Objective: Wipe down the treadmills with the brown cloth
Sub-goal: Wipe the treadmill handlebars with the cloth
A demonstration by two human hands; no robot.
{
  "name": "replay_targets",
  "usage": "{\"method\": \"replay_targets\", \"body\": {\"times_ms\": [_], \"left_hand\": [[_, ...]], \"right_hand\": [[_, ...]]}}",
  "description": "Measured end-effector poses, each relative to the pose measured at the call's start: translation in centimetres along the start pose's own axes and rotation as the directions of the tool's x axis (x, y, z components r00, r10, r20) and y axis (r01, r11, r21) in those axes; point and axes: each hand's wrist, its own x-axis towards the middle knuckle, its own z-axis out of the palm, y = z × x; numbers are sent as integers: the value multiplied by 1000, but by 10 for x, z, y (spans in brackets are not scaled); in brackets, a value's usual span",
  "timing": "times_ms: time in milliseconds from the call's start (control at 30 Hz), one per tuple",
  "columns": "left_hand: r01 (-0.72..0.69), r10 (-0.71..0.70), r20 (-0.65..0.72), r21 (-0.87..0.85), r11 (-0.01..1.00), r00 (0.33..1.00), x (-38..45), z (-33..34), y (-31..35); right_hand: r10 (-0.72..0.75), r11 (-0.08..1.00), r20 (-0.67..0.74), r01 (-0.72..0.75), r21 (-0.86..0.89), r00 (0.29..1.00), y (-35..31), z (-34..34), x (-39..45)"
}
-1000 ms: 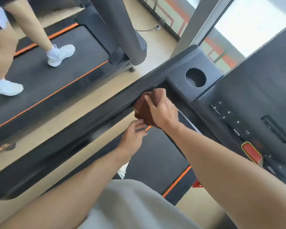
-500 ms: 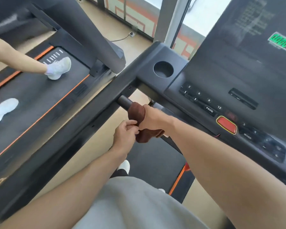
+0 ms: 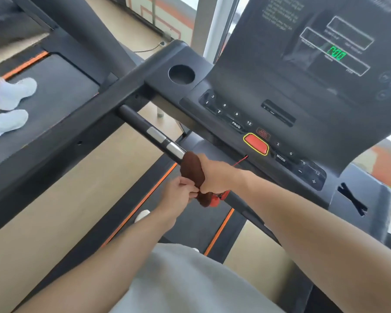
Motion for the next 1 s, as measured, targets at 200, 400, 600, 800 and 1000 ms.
{"method": "replay_targets", "body": {"times_ms": [200, 400, 600, 800, 1000], "left_hand": [[-153, 115, -365, -78, 985, 924, -21, 13, -13], [-362, 363, 15, -43, 931, 932, -24, -12, 1], [-97, 134, 386, -115, 989, 913, -28, -18, 32], [-360, 295, 404, 94, 928, 866, -56, -13, 36], [-484, 294, 582, 200, 852, 758, -68, -2, 26]], "right_hand": [[-62, 998, -265, 60, -16, 962, -1, 22, -28], [-43, 786, -301, 219, 578, 953, -1, 19, -77], [-110, 598, -265, 276, 752, 958, -14, 47, -97], [315, -117, -388, 441, 890, 866, -31, 65, -120], [813, 90, -339, 473, 876, 473, -59, 80, -133]]}}
